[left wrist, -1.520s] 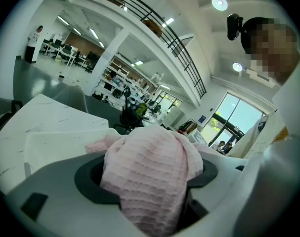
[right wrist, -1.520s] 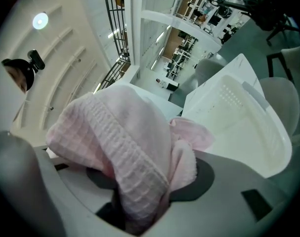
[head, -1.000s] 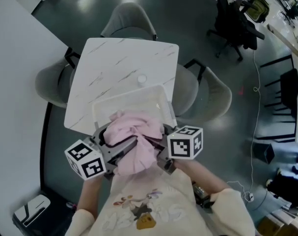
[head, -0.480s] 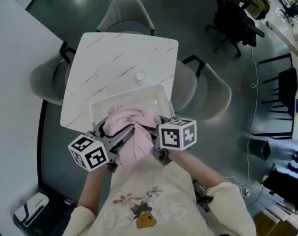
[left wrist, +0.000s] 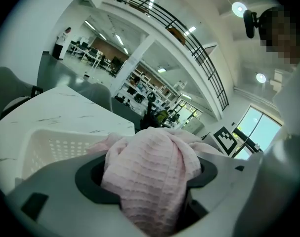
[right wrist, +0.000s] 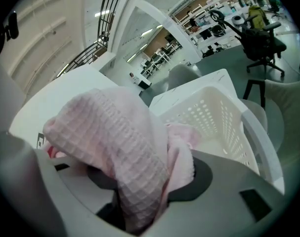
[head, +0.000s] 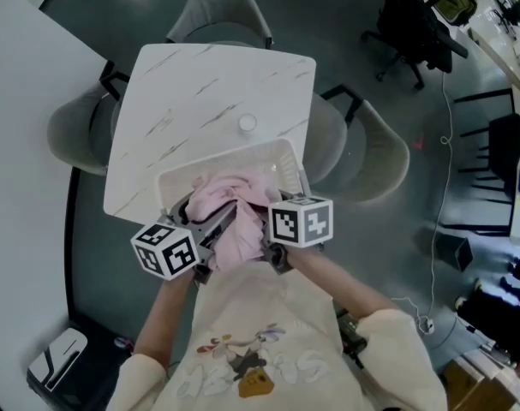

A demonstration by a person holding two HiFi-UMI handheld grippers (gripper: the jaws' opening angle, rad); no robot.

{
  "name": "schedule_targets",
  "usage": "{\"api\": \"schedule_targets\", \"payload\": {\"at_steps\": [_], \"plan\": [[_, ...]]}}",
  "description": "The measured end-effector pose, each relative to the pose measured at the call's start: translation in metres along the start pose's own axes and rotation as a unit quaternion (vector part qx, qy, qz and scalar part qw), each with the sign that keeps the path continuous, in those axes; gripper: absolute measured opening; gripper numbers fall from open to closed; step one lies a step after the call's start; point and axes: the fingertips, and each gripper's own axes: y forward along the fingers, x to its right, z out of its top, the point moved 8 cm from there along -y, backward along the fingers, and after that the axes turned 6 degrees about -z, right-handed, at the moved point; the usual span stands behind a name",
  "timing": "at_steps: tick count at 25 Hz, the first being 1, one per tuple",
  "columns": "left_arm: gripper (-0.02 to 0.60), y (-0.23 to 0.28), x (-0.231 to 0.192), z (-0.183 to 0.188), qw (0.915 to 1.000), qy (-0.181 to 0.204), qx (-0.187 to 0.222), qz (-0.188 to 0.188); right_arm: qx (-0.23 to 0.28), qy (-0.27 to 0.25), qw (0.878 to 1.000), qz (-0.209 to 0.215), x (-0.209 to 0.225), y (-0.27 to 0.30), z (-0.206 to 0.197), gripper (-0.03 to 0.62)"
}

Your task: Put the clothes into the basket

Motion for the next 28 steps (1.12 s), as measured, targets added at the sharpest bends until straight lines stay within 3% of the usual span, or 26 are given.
{"api": "schedule_targets", "payload": {"at_steps": [11, 22, 28], "plan": [[0.36, 0.014, -0.033, -0.025, 0.9994, -0.014, -0.02, 0.023, -0.018, -0.015, 0.999, -0.049, 0.024, 0.029, -0.016, 0.236], [0.36, 0.018, -0.054, -0.044, 0.9979, -0.025, -0.036, 0.049, -0.047, -0.033, 0.997, -0.054, 0.038, 0.053, -0.027, 0.236], [0.36, 0.025, -0.072, -0.049, 0.9972, -0.022, -0.034, 0.064, -0.053, -0.046, 0.994, -0.08, 0.047, 0.069, -0.027, 0.235]]}}
